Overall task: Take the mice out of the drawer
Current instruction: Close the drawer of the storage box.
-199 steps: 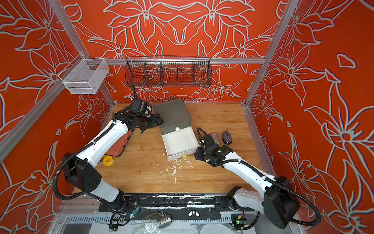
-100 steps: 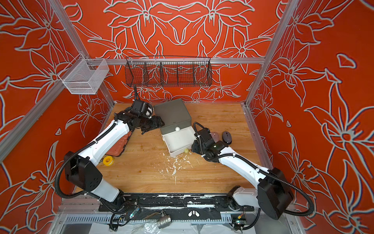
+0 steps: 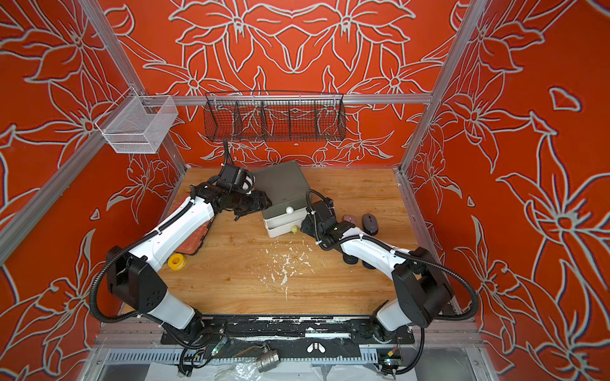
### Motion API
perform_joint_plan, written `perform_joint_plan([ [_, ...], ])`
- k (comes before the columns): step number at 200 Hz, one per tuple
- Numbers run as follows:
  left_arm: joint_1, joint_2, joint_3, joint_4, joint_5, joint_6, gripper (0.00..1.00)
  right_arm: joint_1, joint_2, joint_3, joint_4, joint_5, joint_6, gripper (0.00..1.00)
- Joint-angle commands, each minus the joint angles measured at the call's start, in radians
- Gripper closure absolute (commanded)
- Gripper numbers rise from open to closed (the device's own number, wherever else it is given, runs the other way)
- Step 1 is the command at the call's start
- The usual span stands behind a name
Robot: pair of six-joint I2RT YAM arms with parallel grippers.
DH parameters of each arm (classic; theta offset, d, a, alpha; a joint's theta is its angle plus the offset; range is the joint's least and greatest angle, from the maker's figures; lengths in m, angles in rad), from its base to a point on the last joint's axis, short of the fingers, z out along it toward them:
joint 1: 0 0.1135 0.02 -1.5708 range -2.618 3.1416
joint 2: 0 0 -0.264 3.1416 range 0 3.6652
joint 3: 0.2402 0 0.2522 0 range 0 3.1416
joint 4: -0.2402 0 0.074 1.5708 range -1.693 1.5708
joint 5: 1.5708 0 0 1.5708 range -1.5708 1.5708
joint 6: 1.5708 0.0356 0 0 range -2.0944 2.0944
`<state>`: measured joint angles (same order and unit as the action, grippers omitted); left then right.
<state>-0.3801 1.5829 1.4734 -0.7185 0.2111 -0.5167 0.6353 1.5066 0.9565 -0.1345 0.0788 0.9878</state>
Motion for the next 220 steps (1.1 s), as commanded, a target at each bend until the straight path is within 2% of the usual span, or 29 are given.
perform_joint_plan([
  [1, -0.029, -0.017, -0.018, -0.033, 0.002, -0.002, 0.28, -0.003, 0.038, 0.026, 0.137, 0.05, 0.059, 0.46],
  [66, -0.033, -0.024, 0.038, -0.086, -0.069, 0.039, 0.28, -0.028, 0.123, 0.045, 0.279, -0.01, 0.064, 0.46],
  [120, -0.035, -0.041, 0.123, -0.171, -0.159, 0.133, 0.28, -0.032, 0.011, -0.041, 0.256, -0.001, 0.019, 0.43],
  [165, -0.122, -0.027, 0.203, -0.202, -0.192, 0.33, 0.28, -0.06, -0.111, -0.041, 0.121, -0.052, -0.069, 0.37],
  [194, -0.199, 0.041, 0.293, -0.28, -0.224, 0.464, 0.28, -0.092, -0.199, -0.07, 0.096, -0.085, -0.07, 0.34],
  [220, -0.228, 0.117, 0.364, -0.357, -0.285, 0.548, 0.29, -0.101, -0.242, -0.069, 0.056, -0.114, -0.091, 0.32],
])
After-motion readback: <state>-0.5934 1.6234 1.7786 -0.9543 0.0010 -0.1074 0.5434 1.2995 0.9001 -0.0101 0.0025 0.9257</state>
